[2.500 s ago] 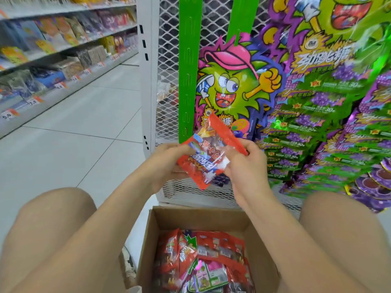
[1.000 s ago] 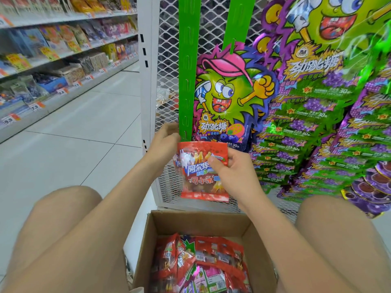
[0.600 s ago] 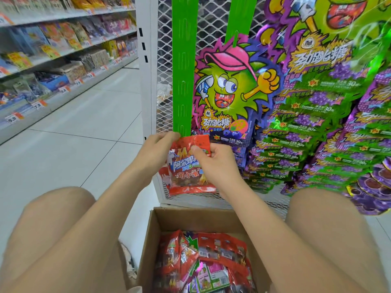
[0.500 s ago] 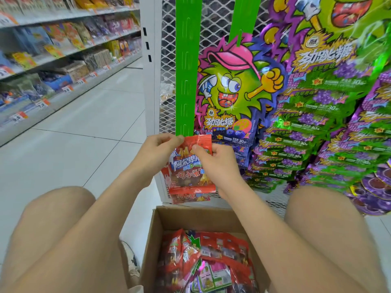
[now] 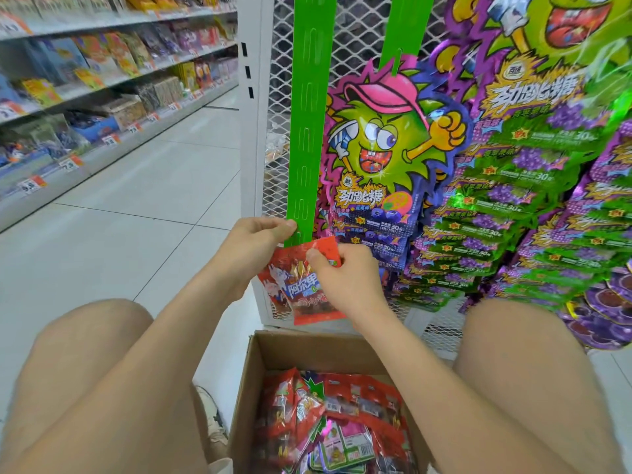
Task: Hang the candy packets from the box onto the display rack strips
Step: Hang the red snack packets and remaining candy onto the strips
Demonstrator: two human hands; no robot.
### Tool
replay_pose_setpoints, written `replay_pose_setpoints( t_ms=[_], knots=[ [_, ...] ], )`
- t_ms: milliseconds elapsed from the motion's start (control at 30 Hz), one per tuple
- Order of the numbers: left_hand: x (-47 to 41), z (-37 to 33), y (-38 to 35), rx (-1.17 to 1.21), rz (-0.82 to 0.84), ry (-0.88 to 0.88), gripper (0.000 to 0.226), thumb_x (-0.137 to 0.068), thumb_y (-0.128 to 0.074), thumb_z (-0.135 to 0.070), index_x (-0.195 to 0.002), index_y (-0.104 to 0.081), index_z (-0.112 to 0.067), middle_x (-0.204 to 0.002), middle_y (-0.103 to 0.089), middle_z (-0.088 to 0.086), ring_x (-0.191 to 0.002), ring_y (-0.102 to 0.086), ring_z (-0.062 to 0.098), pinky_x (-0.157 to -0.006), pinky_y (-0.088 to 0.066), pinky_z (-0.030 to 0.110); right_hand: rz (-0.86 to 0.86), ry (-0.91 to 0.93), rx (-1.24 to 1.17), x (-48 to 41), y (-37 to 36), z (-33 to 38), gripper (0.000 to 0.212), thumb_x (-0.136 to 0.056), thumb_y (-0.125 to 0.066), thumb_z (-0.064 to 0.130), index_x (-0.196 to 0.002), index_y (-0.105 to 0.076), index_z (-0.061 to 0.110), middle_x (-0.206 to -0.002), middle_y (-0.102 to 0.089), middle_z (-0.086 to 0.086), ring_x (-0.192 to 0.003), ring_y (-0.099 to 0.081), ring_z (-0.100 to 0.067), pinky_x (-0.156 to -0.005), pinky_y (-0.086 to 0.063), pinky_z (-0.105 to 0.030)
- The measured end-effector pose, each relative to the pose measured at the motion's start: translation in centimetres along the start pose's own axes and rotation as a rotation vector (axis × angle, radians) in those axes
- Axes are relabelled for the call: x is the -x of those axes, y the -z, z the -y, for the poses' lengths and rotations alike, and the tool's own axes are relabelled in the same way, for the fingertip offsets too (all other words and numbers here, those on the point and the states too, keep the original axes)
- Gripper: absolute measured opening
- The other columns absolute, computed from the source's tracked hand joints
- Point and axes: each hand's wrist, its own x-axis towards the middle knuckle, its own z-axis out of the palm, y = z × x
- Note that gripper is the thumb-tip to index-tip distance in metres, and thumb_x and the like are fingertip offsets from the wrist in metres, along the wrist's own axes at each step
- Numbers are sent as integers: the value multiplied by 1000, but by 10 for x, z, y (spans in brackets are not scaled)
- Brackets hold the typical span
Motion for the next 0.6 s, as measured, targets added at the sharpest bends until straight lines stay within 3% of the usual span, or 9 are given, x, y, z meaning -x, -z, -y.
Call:
replay_pose_setpoints(
  t_ms=[133, 267, 333, 400, 500, 600],
  knots=[
    [1, -2, -1, 26, -12, -2, 17, -99, -72, -32, -93, -77, -18, -88, -78, 5, -70, -76, 19, -68, -55, 31, -35, 163, -16, 2, 14, 17, 32, -93, -67, 27, -65, -59, 12, -57, -58, -2, -61, -51, -24, -64, -45, -40],
    [4, -6, -3, 27, 9, 52, 30, -100, -61, -41, -106, -74, -14, -94, -81, -1, -81, -72, 16, -83, -52, 36, -58, 196, 3, 6, 18, 25, 33, -96, -58, 19, -64, -48, 18, -55, -48, 7, -57, -39, -15, -61, -34, -38],
    [8, -10, -4, 39, 55, 86, 38, -100, -57, -49, -111, -72, -15, -89, -81, -8, -89, -74, 17, -85, -56, 37, -80, 172, 41, 6, 14, 25, 33, -100, -55, 23, -69, -51, 14, -58, -49, 4, -59, -41, -17, -64, -31, -38],
    [11, -13, -4, 49, 90, 108, 45, -99, -57, -56, -111, -73, -16, -89, -82, -4, -92, -75, 21, -90, -58, 39, -109, 124, 75, 5, 10, 25, 38, -104, -54, 29, -70, -48, 14, -61, -48, 4, -63, -44, -18, -67, -26, -38],
    [14, -15, -4, 38, 139, 84, 48, -97, -60, -63, -110, -75, -19, -93, -83, 0, -86, -80, 18, -88, -58, 39, -147, 97, 83, 6, 8, 26, 47, -103, -58, 30, -61, -38, 20, -54, -38, 7, -57, -39, -15, -65, -20, -38],
    [13, -9, -3, 31, 157, 48, 49, -96, -65, -58, -114, -75, -14, -99, -83, 3, -95, -79, 21, -87, -61, 40, -179, 67, 40, 4, 6, 22, 45, -100, -58, 29, -61, -42, 16, -52, -39, 4, -54, -38, -19, -62, -25, -39]
  ],
)
